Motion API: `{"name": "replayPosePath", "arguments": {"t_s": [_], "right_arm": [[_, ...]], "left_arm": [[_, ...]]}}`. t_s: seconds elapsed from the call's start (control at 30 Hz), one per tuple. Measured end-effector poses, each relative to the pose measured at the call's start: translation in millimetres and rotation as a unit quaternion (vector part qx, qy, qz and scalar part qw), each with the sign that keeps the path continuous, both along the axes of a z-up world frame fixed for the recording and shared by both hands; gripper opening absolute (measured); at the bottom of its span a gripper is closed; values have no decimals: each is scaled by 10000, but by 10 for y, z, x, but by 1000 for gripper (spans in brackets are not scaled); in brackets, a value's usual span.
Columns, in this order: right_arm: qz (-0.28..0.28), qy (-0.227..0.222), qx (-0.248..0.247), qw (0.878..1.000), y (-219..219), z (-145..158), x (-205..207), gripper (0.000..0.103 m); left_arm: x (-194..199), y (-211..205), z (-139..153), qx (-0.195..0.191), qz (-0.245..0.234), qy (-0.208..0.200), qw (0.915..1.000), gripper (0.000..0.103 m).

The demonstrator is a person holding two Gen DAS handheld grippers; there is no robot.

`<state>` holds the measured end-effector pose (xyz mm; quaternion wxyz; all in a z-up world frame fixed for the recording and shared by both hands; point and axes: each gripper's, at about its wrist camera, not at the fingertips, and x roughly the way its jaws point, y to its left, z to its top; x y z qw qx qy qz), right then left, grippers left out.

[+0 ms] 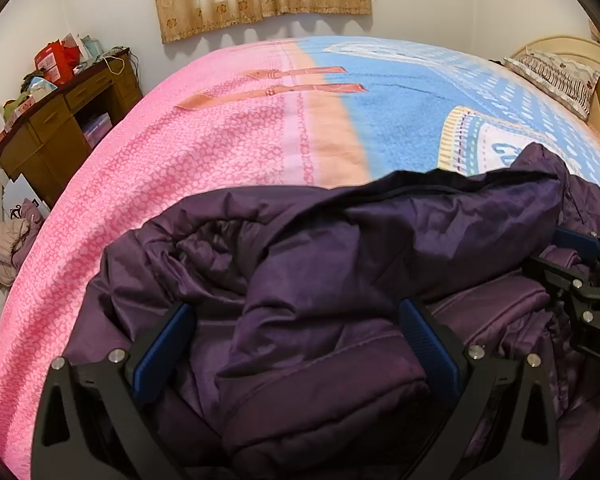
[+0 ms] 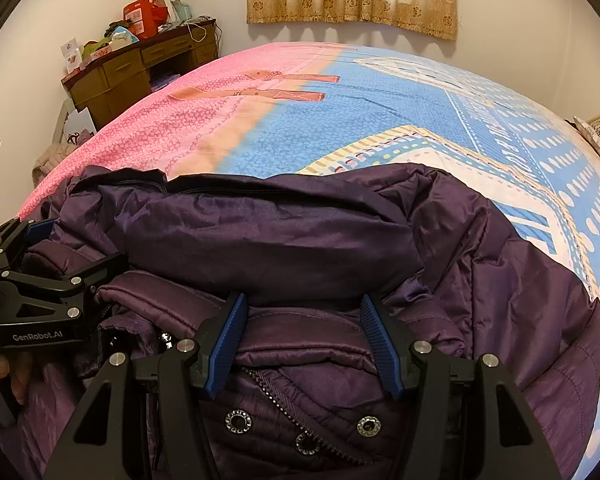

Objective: Fold large clothes

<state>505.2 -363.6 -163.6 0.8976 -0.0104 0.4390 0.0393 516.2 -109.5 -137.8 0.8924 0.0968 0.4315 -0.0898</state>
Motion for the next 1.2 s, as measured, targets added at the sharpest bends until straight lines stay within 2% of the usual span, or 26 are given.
{"name": "replayPosePath", "arguments": {"t_s": [0.3,0.4,0.47,0.5,0.53,0.6,0.63,0.73,0.8,0.83,0.93,1.03,1.1,1.2], "right_arm": [[29,113,-39,9999,15,28,59,60],[316,379,221,9985,-120,266,23,61],[63,75,640,9979,-360,649,-241,62],[16,-105,908,9958,-503,849,-447,67],[10,-167,1081,9940,-607,972,-622,72],[-64,-226,1283,9915,-839,1156,-1109,73],[-67,-209,1352,9906,-947,1190,-1402,74],[189,169,1462,9889,-1165,1059,-2265,76],[210,569,1286,9898,-1285,845,-2864,76],[144,694,1237,9898,-1346,741,-3150,76],[-107,905,1636,9823,-1525,500,-3804,76],[-272,846,1927,9772,-1590,364,-4208,76],[-362,689,2313,9698,-1609,260,-4344,76],[-395,495,2587,9639,-1498,122,-4376,76]], "left_arm": [[22,-12,-5,18,35,35,10000,103],[31,46,127,-133,101,208,9996,103],[-112,140,417,-409,247,78,9988,97],[-202,192,552,-635,265,-10,9976,97],[-404,302,778,-979,234,-170,9948,97],[-782,454,1025,-1200,118,-356,9921,99],[-1115,584,1141,-1299,28,-469,9904,102],[-1902,895,1170,-1322,-72,-580,9895,103],[-2490,1161,1019,-1371,-124,-373,9898,103],[-2661,1246,939,-1380,-86,-266,9900,103],[-3322,1545,595,-1560,176,190,9874,103],[-3673,1644,437,-1639,294,320,9855,103],[-3842,1670,366,-1850,334,337,9816,103],[-3934,1598,275,-2326,179,445,9714,102]]}}
